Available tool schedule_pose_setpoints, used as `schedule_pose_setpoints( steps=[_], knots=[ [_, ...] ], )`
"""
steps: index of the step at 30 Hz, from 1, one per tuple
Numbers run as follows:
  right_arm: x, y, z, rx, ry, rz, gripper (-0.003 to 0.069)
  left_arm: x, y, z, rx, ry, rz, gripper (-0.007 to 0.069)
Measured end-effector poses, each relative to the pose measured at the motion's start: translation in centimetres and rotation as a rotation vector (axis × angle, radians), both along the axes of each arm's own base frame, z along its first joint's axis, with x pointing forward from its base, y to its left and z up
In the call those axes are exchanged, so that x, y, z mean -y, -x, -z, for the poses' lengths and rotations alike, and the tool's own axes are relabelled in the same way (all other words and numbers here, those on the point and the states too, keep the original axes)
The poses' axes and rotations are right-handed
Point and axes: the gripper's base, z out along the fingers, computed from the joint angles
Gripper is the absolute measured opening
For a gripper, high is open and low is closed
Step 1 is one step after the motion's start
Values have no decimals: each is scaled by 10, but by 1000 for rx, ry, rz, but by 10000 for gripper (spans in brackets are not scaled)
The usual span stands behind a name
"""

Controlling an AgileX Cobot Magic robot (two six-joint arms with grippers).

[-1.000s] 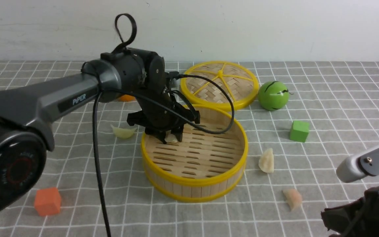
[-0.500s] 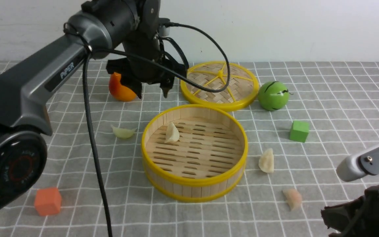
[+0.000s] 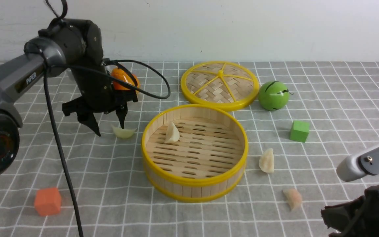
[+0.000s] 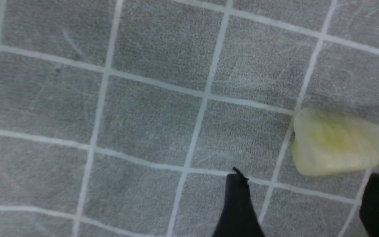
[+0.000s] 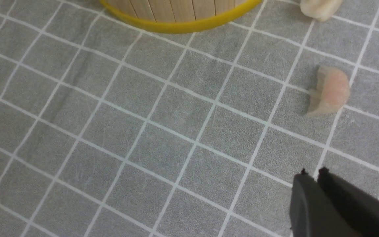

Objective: Put the dumplings into the steamer on the table with the grey tablecloth.
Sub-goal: 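Reach for and grasp a dumpling on the table with the left gripper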

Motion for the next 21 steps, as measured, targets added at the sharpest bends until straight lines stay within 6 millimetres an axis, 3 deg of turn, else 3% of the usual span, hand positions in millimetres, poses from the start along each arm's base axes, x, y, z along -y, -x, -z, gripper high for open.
schedule_pose_setpoints(
  steps=[7, 10, 13, 21],
  knots=[
    [0, 0, 0, 0, 0, 0, 48, 8, -9, 24, 9, 67, -39, 442],
    [0, 0, 0, 0, 0, 0, 52, 8, -10, 29, 6, 59, -41, 368],
    [0, 0, 0, 0, 0, 0, 52, 10, -11, 30, 20, 50, -25, 230],
    [0, 0, 0, 0, 0, 0, 59, 9, -9, 27, 15, 9, 64, 228]
  ],
)
